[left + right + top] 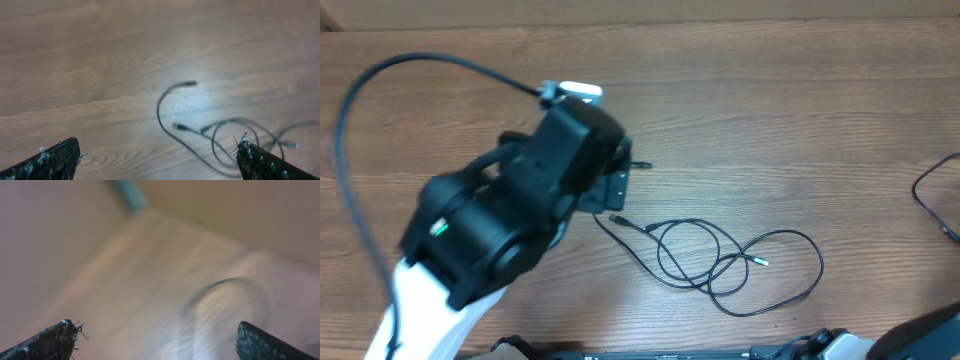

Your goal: Untangle cables

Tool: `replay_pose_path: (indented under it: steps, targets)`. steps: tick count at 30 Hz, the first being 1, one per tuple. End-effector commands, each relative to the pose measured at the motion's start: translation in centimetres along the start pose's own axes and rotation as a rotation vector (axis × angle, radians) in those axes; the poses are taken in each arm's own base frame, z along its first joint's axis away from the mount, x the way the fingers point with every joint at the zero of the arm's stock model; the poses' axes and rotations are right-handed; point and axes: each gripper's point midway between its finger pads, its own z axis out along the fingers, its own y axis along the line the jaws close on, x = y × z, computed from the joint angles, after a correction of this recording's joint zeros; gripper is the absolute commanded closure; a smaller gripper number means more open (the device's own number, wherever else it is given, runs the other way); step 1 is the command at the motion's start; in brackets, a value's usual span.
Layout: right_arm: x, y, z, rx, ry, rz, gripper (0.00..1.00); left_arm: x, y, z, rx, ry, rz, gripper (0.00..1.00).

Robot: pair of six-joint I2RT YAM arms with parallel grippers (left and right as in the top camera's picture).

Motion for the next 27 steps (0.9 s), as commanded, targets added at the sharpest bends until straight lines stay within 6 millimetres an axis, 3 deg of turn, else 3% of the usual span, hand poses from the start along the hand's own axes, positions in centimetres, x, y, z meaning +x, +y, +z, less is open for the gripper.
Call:
replay_pose_path:
  steps: [1, 5, 10, 13, 17, 19, 27]
  targets:
    - [1.7, 9.5, -3.8, -0.479, 0.182, 0.177, 0.00, -0.8, 3.9, -4.3, -0.048, -0.158, -0.166, 0.00]
    - [6.0, 14.2, -6.1, -0.680, 0.401, 0.209, 0.00, 0.0, 5.7, -7.2, -0.014, -0.222, -0.229, 0.01]
    - [11.4, 16.8, -7.3, -0.697, 0.569, 0.110, 0.00, 2.6, 8.3, -9.8, -0.011, -0.240, -0.240, 0.00]
    - [15.3, 14.9, -6.6, -0.466, 0.681, 0.100, 0.00, 4.2, 8.8, -10.7, 0.023, -0.228, -0.220, 0.00]
    - [20.0, 8.7, -7.1, 0.079, 0.780, 0.130, 0.00, 5.2, 9.1, -11.4, 0.062, -0.237, -0.226, 0.01]
    - [21.2, 7.0, -8.2, 0.268, 0.793, 0.205, 0.00, 5.4, 9.2, -11.4, 0.058, -0.239, -0.227, 0.00]
    - [28.0, 10.4, -11.8, 0.400, 1.017, 0.529, 0.00, 5.7, 9.2, -10.3, 0.022, -0.211, -0.210, 0.00]
